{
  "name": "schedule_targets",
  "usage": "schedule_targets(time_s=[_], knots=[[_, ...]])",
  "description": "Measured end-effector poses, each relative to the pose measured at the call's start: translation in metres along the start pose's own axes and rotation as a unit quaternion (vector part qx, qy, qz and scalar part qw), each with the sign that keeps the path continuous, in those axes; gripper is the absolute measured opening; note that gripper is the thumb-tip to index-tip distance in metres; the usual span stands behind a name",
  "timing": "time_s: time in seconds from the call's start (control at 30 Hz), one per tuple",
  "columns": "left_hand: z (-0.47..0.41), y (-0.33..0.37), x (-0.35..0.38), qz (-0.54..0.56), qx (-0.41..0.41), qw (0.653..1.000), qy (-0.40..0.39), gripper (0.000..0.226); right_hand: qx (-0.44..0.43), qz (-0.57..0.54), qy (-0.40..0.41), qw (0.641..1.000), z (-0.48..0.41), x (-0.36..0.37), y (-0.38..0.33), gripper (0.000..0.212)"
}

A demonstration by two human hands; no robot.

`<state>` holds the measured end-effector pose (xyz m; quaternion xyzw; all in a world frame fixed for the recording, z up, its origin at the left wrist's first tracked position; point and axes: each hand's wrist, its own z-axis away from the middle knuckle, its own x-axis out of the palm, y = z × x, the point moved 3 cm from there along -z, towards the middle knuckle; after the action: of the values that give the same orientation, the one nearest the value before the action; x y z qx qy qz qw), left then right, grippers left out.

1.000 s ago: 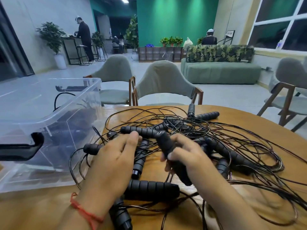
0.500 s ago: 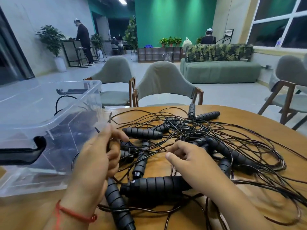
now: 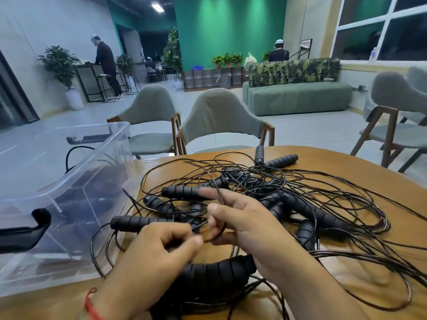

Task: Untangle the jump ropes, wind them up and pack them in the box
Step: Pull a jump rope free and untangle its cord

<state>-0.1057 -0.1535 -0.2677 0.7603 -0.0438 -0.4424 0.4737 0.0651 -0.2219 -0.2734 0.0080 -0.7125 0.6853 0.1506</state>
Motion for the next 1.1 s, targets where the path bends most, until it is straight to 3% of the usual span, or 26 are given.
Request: schedule_targets(time_s=[0.1, 0.2, 0.23, 0.27, 0.3, 0.4, 0.47, 0.6, 0.73, 0.8, 0.9, 1.0, 1.07, 1.1], knots=[[-0.009, -0.019, 0.003, 0.222, -0.090, 0.961, 0.141, 0.044, -0.059, 0.181, -0.025, 0.981, 0.004, 0.004, 0.000, 0.036], [-0.017, -0.023, 0.010, 0.363, -0.108, 0.909, 0.172, 0.058, -0.126, 0.464, -0.080, 0.873, 0.007, 0.011, 0.009, 0.033], [-0.017, -0.021, 0.011, 0.400, -0.096, 0.895, 0.174, 0.059, -0.129, 0.518, -0.104, 0.839, 0.008, 0.013, 0.012, 0.033], [-0.017, -0.022, 0.012, 0.434, -0.089, 0.879, 0.180, 0.058, -0.126, 0.533, -0.114, 0.829, 0.008, 0.014, 0.013, 0.034], [-0.016, -0.021, 0.011, 0.460, -0.090, 0.863, 0.188, 0.057, -0.120, 0.518, -0.113, 0.839, 0.009, 0.014, 0.012, 0.034], [-0.013, -0.026, 0.007, 0.493, -0.119, 0.838, 0.203, 0.056, -0.066, 0.388, -0.077, 0.916, 0.006, 0.004, 0.009, 0.035], [-0.012, -0.032, 0.004, 0.495, -0.146, 0.831, 0.209, 0.055, -0.057, 0.344, -0.061, 0.935, 0.005, -0.001, 0.008, 0.038], [-0.007, -0.027, 0.003, 0.498, -0.129, 0.845, 0.149, 0.051, -0.064, 0.337, -0.021, 0.939, 0.003, -0.005, 0.007, 0.036], [-0.014, -0.023, 0.003, 0.425, -0.072, 0.901, 0.050, 0.068, -0.053, 0.358, 0.005, 0.932, 0.000, -0.003, 0.012, 0.031], [-0.012, -0.014, 0.003, 0.370, -0.062, 0.927, 0.025, 0.059, -0.063, 0.389, -0.001, 0.919, 0.001, 0.001, 0.014, 0.027], [-0.002, -0.002, 0.002, 0.259, -0.080, 0.958, 0.095, 0.037, -0.053, 0.432, -0.042, 0.899, 0.002, 0.008, 0.015, 0.027], [0.000, -0.006, -0.003, 0.315, -0.098, 0.927, 0.177, 0.043, -0.032, 0.359, -0.104, 0.927, 0.002, 0.000, 0.005, 0.049], [0.001, -0.006, -0.015, 0.345, -0.095, 0.910, 0.210, 0.042, -0.049, 0.304, 0.018, 0.951, -0.006, -0.025, -0.002, 0.051], [0.002, -0.006, -0.020, 0.356, -0.085, 0.905, 0.215, 0.042, -0.057, 0.326, 0.117, 0.936, -0.009, -0.042, -0.005, 0.043]])
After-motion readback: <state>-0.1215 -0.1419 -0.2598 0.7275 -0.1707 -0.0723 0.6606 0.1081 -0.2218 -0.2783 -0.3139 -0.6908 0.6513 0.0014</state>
